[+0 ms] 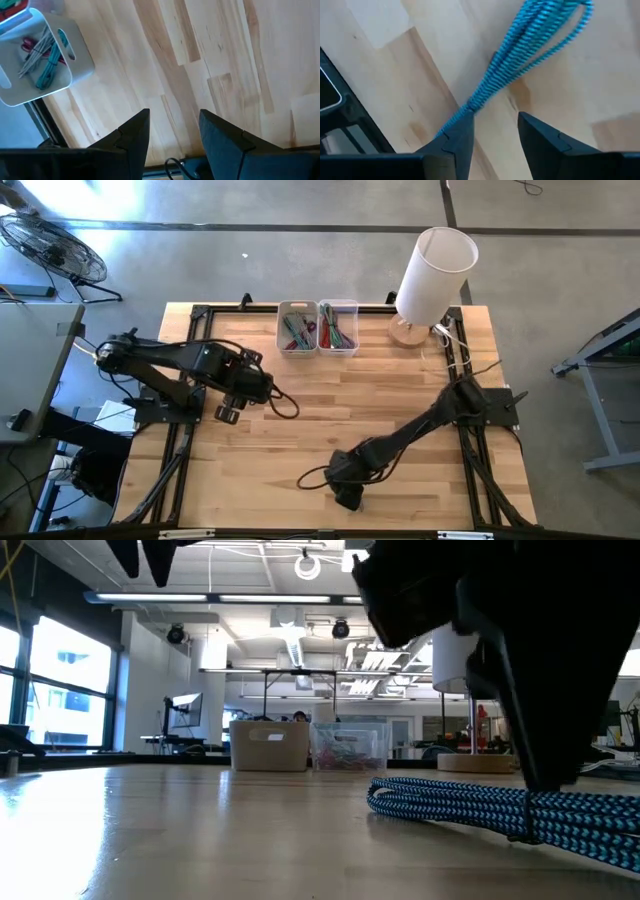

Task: Pick & Place USB Port
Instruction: Put the blue and black USB cable into the gray bin

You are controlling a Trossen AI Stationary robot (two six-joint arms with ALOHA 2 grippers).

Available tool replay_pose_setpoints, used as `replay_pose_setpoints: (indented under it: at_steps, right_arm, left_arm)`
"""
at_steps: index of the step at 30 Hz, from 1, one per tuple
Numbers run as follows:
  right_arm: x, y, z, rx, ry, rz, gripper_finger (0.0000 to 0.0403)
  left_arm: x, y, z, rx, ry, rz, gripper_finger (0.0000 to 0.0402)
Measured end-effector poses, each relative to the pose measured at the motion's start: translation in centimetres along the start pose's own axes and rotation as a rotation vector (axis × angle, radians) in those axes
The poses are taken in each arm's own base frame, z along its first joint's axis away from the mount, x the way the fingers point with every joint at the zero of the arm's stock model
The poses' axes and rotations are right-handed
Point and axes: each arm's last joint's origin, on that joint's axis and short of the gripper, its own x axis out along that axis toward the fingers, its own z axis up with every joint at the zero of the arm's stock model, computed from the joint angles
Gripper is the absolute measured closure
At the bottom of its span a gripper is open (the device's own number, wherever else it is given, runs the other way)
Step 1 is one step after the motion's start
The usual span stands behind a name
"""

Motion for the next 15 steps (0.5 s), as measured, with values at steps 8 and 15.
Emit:
replay_pose_setpoints:
  at_steps: [8, 15]
  right_arm:
    - [1.12, 0.49, 0.41, 0.017, -0.015, 0.049, 0.0258]
    - [1.11, 0.78, 0.63, 0.015, -0.036, 0.079, 0.0258]
  left_arm:
    - [0.42, -0.07, 0.11, 0.025, -0.001, -0.001, 0.0237]
    - [0.43, 0.00, 0.11, 0.051, 0.000, 0.008, 0.0237]
